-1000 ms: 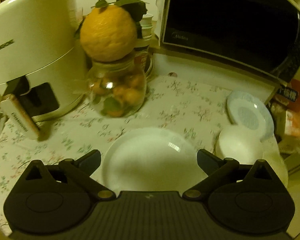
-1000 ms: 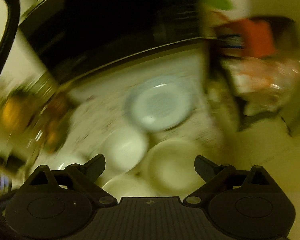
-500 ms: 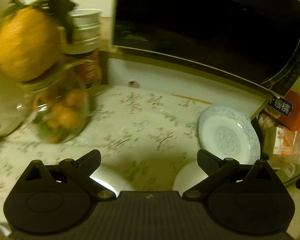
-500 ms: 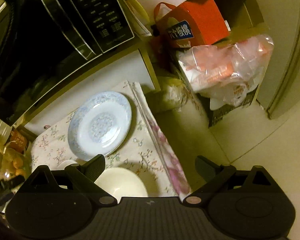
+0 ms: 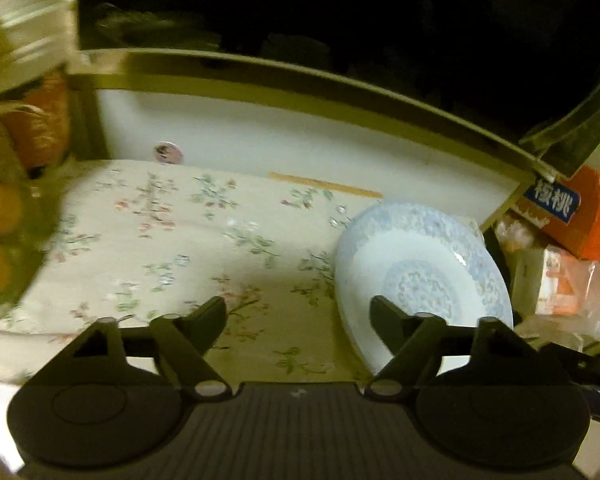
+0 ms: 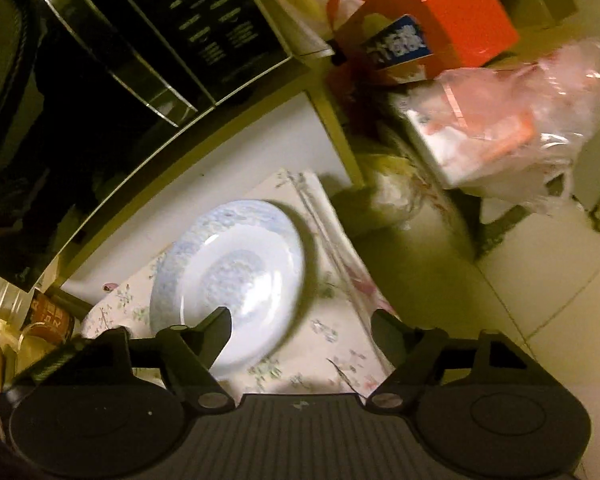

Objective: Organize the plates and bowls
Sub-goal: 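Move both tools back to the other blue-patterned plate, then close both grippers on the rim of the second blue-patterned plate, then carry the second plate with both grippers over the first plate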

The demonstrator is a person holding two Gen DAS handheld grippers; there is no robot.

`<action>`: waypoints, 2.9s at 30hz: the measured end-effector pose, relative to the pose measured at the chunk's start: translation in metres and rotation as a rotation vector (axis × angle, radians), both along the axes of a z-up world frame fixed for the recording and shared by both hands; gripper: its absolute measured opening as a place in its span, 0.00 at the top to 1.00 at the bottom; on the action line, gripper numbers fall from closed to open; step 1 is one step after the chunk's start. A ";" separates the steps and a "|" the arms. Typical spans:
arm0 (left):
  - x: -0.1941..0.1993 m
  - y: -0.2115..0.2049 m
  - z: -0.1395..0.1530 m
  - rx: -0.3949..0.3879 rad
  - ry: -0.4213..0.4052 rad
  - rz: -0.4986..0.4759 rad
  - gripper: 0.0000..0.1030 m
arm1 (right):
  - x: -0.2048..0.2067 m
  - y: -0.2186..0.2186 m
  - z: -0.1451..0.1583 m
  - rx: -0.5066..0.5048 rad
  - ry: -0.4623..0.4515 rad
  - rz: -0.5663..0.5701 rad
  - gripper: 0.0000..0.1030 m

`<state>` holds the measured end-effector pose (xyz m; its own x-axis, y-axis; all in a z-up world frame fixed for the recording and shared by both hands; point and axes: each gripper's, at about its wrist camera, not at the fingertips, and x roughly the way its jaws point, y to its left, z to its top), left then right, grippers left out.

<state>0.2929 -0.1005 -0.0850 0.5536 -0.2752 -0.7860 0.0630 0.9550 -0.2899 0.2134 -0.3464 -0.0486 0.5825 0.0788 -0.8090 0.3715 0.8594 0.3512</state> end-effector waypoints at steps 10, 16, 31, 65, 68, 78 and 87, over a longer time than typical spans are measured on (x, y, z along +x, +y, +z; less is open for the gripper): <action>0.023 -0.013 -0.020 0.018 0.029 -0.040 0.46 | 0.030 -0.008 -0.039 0.016 0.059 -0.039 0.61; 0.026 -0.020 -0.024 0.018 -0.003 -0.084 0.74 | 0.040 -0.001 -0.049 -0.018 0.069 -0.014 0.72; 0.018 -0.027 -0.002 -0.031 -0.037 -0.122 0.93 | 0.037 0.005 -0.037 0.006 0.055 -0.049 0.92; -0.089 -0.010 0.077 -0.140 -0.093 -0.054 0.92 | -0.049 0.010 0.065 -0.076 -0.116 0.002 0.91; -0.106 0.004 0.087 -0.146 -0.110 -0.035 0.92 | -0.062 0.021 0.078 -0.070 -0.148 0.017 0.91; -0.158 0.080 0.116 -0.154 -0.152 0.076 0.93 | -0.097 0.093 0.105 -0.080 -0.209 0.151 0.90; -0.217 0.141 0.124 -0.115 -0.190 0.155 0.93 | -0.136 0.154 0.114 -0.067 -0.222 0.289 0.88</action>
<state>0.0761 0.0402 0.0389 0.7309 -0.2567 -0.6324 -0.0181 0.9189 -0.3940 0.0777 -0.1928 0.0656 0.7061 0.2169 -0.6741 0.0308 0.9416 0.3353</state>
